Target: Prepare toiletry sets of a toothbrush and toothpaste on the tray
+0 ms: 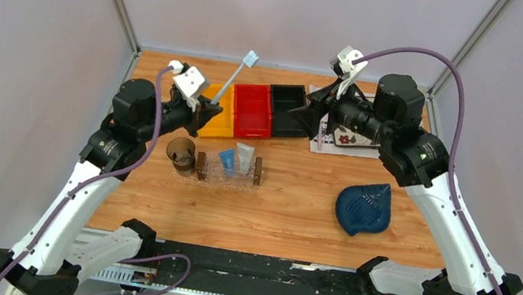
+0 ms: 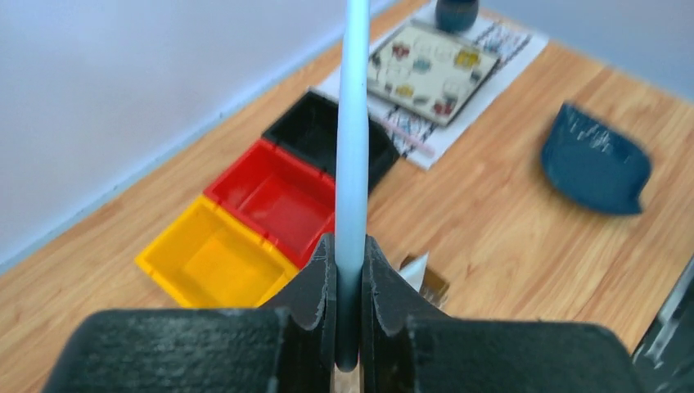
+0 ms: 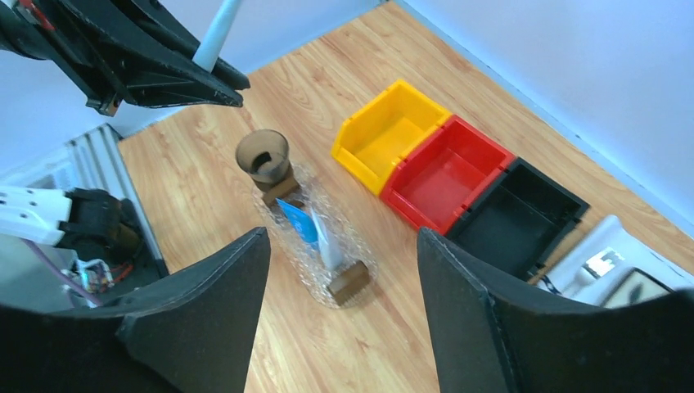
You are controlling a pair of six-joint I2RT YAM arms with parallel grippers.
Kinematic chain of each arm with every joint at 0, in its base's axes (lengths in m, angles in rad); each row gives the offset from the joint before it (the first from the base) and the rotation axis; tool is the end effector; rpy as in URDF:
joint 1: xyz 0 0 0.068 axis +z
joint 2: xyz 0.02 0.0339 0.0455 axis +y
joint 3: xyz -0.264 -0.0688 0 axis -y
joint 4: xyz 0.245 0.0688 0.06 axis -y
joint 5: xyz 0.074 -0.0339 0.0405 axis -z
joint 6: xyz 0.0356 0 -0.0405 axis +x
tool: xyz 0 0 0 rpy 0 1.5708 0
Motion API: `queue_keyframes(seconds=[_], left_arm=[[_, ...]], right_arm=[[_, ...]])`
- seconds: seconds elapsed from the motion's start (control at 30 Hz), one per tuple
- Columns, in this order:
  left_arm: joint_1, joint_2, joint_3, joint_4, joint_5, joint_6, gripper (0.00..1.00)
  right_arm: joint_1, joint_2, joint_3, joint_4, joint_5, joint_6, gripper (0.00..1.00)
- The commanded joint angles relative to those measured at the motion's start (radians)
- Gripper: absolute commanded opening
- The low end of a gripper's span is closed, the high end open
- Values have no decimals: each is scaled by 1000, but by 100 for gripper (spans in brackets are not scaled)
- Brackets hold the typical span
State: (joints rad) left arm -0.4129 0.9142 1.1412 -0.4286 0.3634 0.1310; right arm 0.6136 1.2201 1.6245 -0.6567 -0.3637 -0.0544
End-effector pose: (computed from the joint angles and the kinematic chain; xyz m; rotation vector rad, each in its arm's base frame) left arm 0.1682 -0.0875 0.4147 0.7308 1.6328 -0.5247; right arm 0.1847 0.1456 0.4862 -0.8547 1.6599 0.7219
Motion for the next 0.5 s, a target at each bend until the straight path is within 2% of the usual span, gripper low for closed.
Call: queue_keyframes(seconds=[0.0, 0.17, 0.3, 0.47], left_arm=[[28, 6, 80, 146, 139, -244, 0], [29, 28, 57, 269, 264, -410, 0], [29, 40, -21, 462, 380, -572, 0], [29, 51, -104, 683, 469, -711, 0]], right_arm=[[0, 15, 14, 164, -96, 134, 70], [0, 45, -2, 264, -222, 241, 70], [6, 81, -5, 321, -316, 297, 68], [29, 110, 18, 351, -348, 307, 67]])
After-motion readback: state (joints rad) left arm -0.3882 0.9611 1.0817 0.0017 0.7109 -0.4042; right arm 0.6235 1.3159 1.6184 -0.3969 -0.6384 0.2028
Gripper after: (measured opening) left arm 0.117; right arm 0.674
